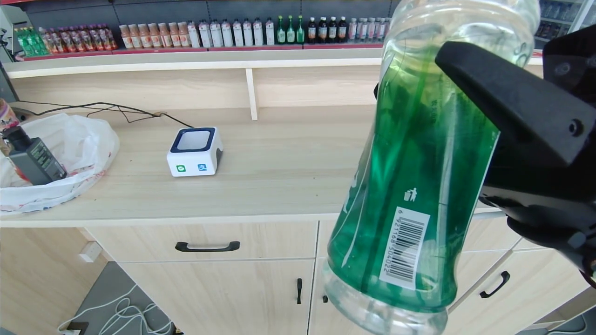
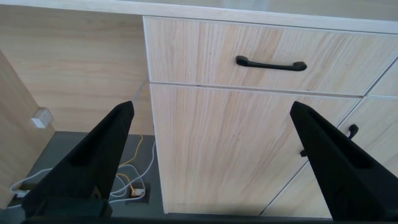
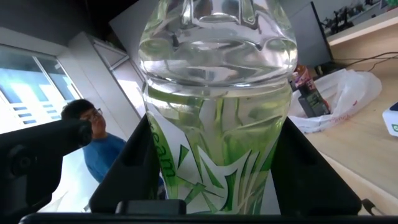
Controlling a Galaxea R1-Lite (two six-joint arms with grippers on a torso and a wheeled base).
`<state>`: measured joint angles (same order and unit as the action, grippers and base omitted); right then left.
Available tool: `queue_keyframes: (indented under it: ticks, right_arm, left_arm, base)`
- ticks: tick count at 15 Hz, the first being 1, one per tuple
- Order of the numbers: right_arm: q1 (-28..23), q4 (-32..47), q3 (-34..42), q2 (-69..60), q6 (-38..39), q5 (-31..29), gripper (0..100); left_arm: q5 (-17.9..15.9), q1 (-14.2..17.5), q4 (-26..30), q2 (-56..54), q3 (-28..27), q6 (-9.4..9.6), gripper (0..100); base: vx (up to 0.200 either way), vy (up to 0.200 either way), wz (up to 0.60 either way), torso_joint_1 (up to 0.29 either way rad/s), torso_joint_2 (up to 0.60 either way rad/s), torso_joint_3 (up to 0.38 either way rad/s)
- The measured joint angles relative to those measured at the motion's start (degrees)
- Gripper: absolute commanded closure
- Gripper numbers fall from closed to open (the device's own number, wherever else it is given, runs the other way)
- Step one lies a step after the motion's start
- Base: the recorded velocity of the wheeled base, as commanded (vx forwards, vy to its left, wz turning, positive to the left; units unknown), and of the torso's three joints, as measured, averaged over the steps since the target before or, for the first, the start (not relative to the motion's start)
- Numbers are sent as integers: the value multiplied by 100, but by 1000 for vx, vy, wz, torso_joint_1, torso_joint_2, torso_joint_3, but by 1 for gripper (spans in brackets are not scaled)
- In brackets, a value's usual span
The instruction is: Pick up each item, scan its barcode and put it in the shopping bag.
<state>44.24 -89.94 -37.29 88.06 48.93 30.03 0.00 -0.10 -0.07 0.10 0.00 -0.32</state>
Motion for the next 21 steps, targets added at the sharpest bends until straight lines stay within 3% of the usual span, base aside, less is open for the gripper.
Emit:
queue_keyframes:
  ticks: [13, 21]
  right_arm:
    - [-30, -2, -27, -127, -471, 9, 100]
    - [-833, 2, -27, -113, -1289, 13, 100]
  left_arm:
    - [0, 0, 0, 0, 0, 0, 0]
    - [0, 0, 0, 0, 0, 0, 0]
  base:
    - [0, 0, 0, 0, 0, 0]
    - [0, 0, 0, 0, 0, 0]
